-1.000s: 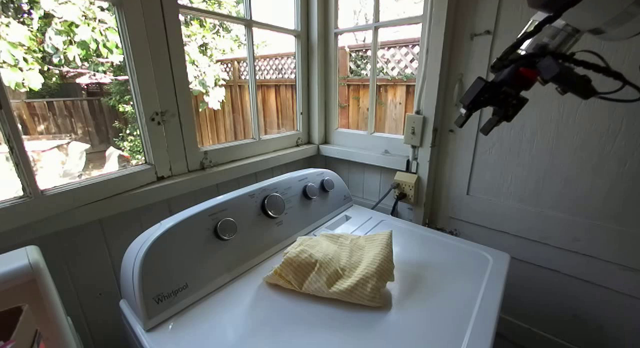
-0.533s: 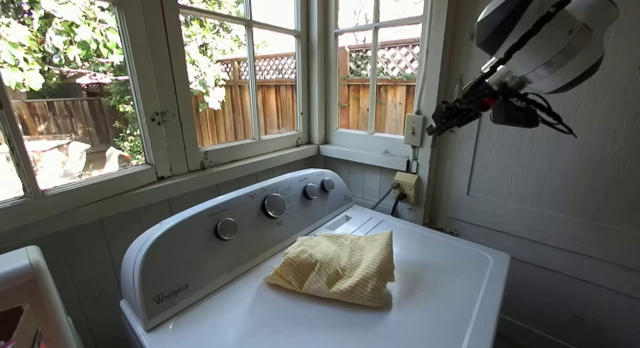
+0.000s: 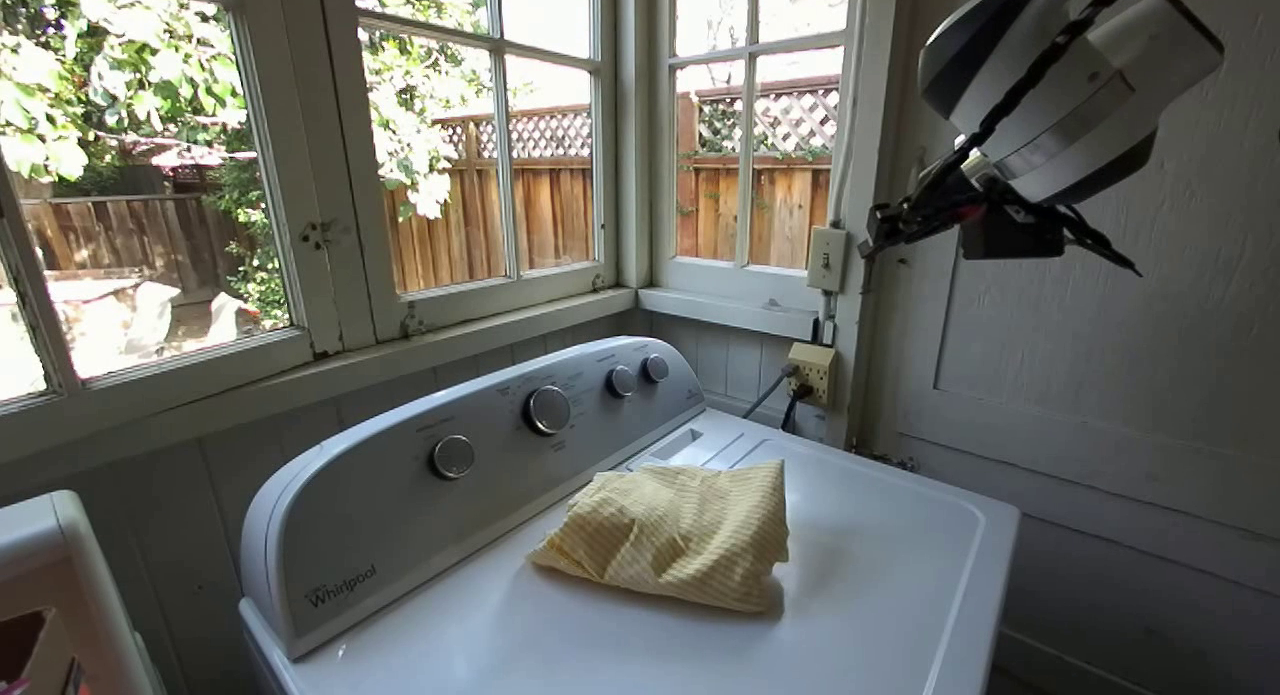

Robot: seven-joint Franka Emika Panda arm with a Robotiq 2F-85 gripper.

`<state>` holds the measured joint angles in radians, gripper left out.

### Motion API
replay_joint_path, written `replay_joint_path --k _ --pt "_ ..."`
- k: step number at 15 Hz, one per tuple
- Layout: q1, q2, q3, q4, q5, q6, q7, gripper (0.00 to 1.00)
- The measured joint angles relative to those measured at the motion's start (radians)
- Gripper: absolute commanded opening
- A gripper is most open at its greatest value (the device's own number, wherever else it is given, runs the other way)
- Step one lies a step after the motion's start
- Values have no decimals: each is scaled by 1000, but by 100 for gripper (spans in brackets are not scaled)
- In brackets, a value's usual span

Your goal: Flip the switch on the wall

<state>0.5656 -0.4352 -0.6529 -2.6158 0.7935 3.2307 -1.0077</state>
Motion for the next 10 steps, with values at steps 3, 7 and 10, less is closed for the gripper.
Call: replay_joint_path --k 3,7,10 --pt "20 -1 -19 0 0 8 3 0" --pt "211 -11 -161 12 1 149 10 0" --pt "406 -17 -308 27 -38 272 36 0"
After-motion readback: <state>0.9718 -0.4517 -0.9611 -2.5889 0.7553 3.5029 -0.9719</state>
